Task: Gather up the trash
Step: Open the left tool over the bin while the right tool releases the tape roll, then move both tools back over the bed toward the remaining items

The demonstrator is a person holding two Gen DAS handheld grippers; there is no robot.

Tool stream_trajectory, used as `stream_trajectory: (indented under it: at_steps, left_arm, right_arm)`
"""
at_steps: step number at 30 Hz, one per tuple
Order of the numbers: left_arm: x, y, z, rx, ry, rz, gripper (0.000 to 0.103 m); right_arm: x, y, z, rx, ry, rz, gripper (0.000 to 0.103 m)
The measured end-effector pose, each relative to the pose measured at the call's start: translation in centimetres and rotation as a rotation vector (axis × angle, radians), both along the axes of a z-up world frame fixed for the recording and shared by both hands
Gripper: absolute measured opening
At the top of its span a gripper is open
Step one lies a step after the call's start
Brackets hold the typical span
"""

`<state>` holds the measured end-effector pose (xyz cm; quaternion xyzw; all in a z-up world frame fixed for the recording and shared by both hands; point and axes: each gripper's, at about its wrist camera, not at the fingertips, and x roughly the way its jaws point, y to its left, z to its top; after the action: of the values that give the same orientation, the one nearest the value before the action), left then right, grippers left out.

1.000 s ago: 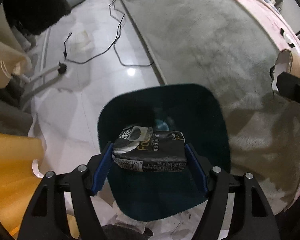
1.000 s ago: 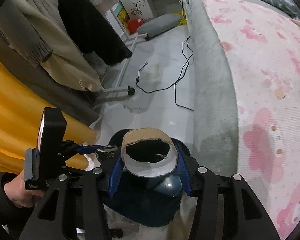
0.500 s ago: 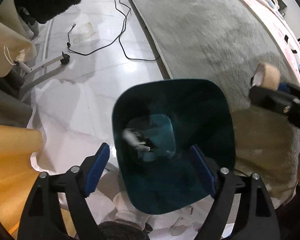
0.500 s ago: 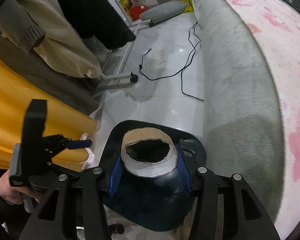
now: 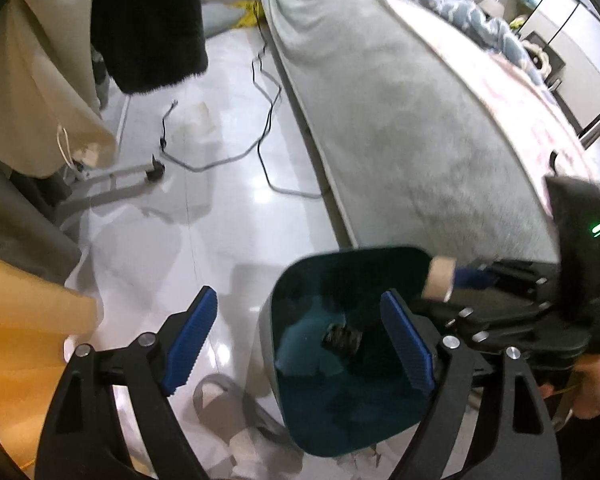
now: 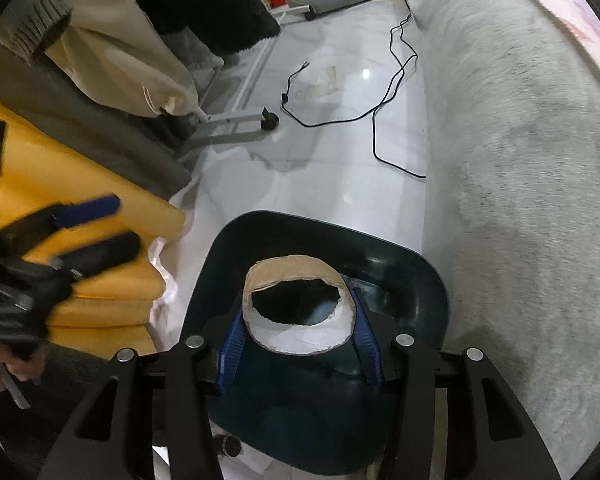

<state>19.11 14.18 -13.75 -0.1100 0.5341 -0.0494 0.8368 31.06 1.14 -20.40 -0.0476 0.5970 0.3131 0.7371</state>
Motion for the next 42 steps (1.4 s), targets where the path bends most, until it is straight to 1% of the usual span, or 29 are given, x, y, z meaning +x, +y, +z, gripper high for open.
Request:
stream_trajectory:
  at_steps: [1, 3, 4, 9, 11, 13, 17, 18, 20, 21, 23, 25, 29, 32, 35, 37, 42]
  left_arm:
    - [0.0, 0.1, 0.5, 0.002, -0.022, 0.003, 0.084]
    - [0.2, 0.3, 1.1, 0.006, -0.042, 0.005, 0.082]
    - [0.2, 0.3, 1.6, 0.006, -0.055, 0.003, 0.08]
    - [0.2, 0.2, 3.8, 0.013, -0.148, -0.011, 0.076]
    - [0.4, -0.2, 5.1, 0.017, -0.191, -0.02, 0.072]
    - [0.4, -0.6, 6.2, 0.017, -0.232, -0.028, 0.071]
    - [0.0, -1.1, 8.9, 0.006, -0.327, -0.03, 0.071]
    - [0.0, -1.2, 9.5, 0.002, -0.35, -0.029, 0.071]
    - [-0.1, -1.4, 10.4, 0.002, -0.38, -0.024, 0.071]
    - [0.0, -1.5, 10.8, -0.001, -0.391, -0.022, 0.071]
    - [0.2, -1.7, 11.7, -0.015, -0.416, -0.022, 0.071]
    - [0.3, -2.0, 12.5, -0.012, -0.446, -0.014, 0.071]
    - [0.2, -3.2, 13.9, -0.015, -0.491, -0.01, 0.073]
    - [0.3, -4.4, 14.7, -0.042, -0.508, -0.022, 0.077]
    - [0.3, -5.7, 15.4, -0.026, -0.534, -0.034, 0.078]
    - [0.5, -6.6, 15.8, -0.036, -0.542, -0.04, 0.079]
    - [0.9, -8.6, 16.5, -0.039, -0.559, -0.065, 0.083]
  right_arm:
    - [0.0, 0.4, -0.3, -0.014, -0.001, 0.009, 0.051]
    - [-0.1, 0.9, -0.5, -0.044, -0.014, 0.028, 0.051]
    - [-0.2, 1.1, -0.6, -0.059, -0.018, 0.038, 0.051]
    - [-0.4, 2.0, -1.9, -0.094, 0.001, 0.063, 0.051]
    - [-0.7, 2.4, -2.1, -0.111, 0.0, 0.081, 0.051]
    - [-1.0, 2.6, -2.2, -0.132, -0.003, 0.099, 0.051]
    - [-1.6, 2.4, -2.7, -0.15, 0.018, 0.12, 0.052]
    - [-1.8, 2.2, -2.7, -0.152, 0.017, 0.121, 0.054]
    - [-2.3, 2.0, -2.6, -0.163, 0.01, 0.13, 0.067]
    - [-2.5, 1.9, -2.5, -0.167, 0.006, 0.136, 0.069]
    - [-2.9, 1.5, -2.0, -0.154, -0.007, 0.138, 0.069]
    - [-3.4, 1.1, -0.8, -0.108, -0.023, 0.14, 0.069]
    - [-3.9, 0.0, 1.2, -0.051, -0.068, 0.136, 0.069]
    - [-4.3, -1.3, 3.0, -0.012, -0.121, 0.123, 0.069]
    - [-4.2, -3.2, 4.9, 0.032, -0.176, 0.088, 0.069]
    - [-4.1, -4.5, 6.0, 0.062, -0.208, 0.061, 0.069]
    - [-4.3, -8.4, 8.9, 0.096, -0.314, 0.003, 0.07]
